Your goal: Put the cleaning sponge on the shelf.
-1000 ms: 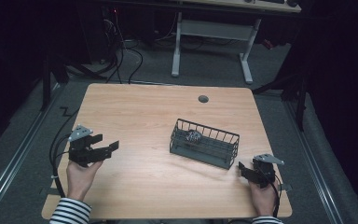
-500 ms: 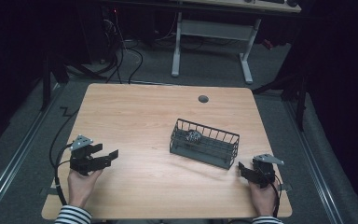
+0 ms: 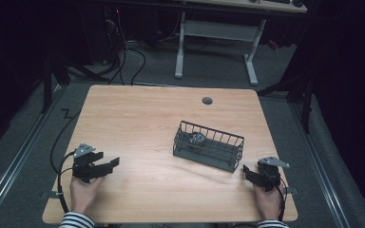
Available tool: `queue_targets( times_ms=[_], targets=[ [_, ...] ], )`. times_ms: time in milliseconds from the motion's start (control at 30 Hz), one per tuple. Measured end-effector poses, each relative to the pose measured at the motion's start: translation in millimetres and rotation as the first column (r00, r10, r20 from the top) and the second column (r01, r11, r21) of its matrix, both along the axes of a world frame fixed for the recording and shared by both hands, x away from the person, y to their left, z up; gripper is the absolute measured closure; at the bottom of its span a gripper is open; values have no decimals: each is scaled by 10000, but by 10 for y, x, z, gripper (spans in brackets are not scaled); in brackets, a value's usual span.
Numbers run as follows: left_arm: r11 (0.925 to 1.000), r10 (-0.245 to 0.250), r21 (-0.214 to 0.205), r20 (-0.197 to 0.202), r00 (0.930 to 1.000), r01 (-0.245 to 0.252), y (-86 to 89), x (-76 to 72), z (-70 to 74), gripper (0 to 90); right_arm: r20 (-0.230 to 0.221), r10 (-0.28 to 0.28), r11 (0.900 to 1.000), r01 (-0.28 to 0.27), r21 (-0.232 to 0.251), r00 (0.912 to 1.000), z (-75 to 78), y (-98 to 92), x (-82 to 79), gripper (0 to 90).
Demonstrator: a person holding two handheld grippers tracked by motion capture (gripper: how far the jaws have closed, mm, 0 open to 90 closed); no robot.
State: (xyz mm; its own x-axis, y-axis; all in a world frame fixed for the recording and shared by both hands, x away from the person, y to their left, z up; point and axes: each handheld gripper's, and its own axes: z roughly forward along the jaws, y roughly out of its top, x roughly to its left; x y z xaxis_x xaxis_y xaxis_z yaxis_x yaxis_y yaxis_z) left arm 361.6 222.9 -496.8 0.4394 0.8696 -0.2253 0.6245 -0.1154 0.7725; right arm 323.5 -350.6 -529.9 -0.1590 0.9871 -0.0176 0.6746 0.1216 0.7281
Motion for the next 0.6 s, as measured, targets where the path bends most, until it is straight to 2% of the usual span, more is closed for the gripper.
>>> queue_targets(
  times_ms=[233, 367, 467, 600],
  targets=[
    [9997, 118, 219, -115, 9999, -116, 1, 35, -89, 252, -1, 0, 10000, 0, 0, 10000, 0, 0, 0, 358],
    [9982, 291, 532, -178, 9994, -281, -24, 49, -149, 271, -2, 3, 10000, -3, -4, 10000, 0, 0, 0, 358],
    [9946, 350, 980, -181, 9992, -331, -52, 74, -193, 271, 0, 2, 10000, -2, -4, 10000, 0, 0, 0, 358],
    [9931, 462, 1089, -171, 9988, -441, -68, 95, -217, 272, 1, 3, 10000, -3, -5, 10000, 0, 0, 0, 358]
  ],
)
